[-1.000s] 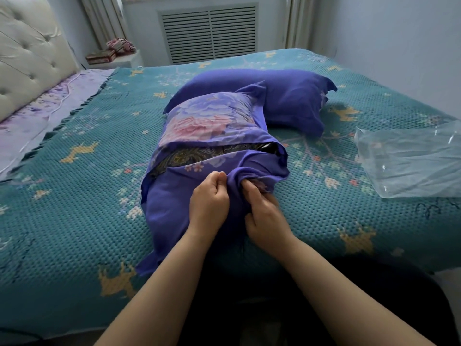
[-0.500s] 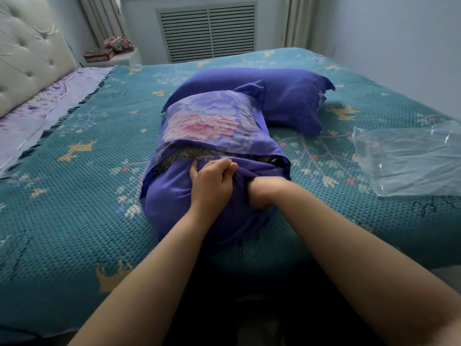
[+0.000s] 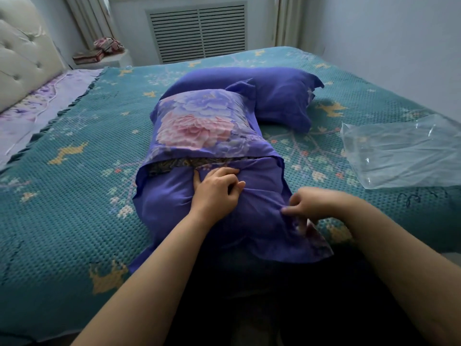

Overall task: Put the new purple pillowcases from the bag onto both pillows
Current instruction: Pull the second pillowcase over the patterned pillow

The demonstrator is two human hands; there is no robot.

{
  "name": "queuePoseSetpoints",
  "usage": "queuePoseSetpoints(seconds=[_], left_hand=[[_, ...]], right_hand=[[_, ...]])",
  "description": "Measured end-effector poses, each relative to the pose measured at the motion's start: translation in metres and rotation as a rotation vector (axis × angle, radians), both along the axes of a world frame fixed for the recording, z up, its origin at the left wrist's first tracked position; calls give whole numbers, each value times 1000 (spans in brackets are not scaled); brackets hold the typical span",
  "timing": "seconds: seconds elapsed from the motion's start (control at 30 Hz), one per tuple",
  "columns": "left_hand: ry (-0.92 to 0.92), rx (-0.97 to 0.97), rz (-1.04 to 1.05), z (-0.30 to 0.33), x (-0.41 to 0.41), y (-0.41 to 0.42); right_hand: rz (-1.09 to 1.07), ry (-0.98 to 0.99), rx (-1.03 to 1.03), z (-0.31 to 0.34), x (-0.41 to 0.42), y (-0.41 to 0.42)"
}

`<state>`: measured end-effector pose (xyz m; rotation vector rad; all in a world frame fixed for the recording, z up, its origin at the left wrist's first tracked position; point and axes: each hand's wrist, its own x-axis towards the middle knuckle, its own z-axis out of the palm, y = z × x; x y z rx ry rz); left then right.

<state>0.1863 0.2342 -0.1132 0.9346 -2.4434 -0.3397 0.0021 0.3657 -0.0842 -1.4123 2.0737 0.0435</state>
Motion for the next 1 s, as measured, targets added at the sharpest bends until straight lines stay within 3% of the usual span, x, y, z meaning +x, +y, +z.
queuePoseSetpoints(seconds=[0.13, 0.23, 0.33, 0.4, 0.5, 0.63, 0.73, 0.83, 0.93, 1.0], left_hand=[[2, -93, 45, -1, 1, 12], [117, -447, 39, -7, 4, 29], [140, -659, -343, -18, -1, 63], [-86, -631, -426, -29, -4, 75], [-306, -540, -285, -40, -6, 68], [-223, -511, -272, -36, -5, 68], [-144, -575, -427, -24, -6, 69], [-135, -610, -519, -5, -6, 65], [-157, -583, -481, -4, 1, 61], [-146, -581, -413, -9, 7, 62]], right_hand=[[-221, 137, -646, 20, -16, -32], [-4, 104, -564, 2, -9, -55], [81, 146, -584, -9, -6, -70], [110, 200, -640, -7, -7, -76], [251, 262, -555, 3, -5, -77], [264, -43, -277, 39, -20, -76], [197, 85, -488, 61, -31, -92], [-37, 352, -770, 56, -31, -107], [-62, 307, -770, 41, -19, -114], [3, 223, -650, 43, -19, -113]])
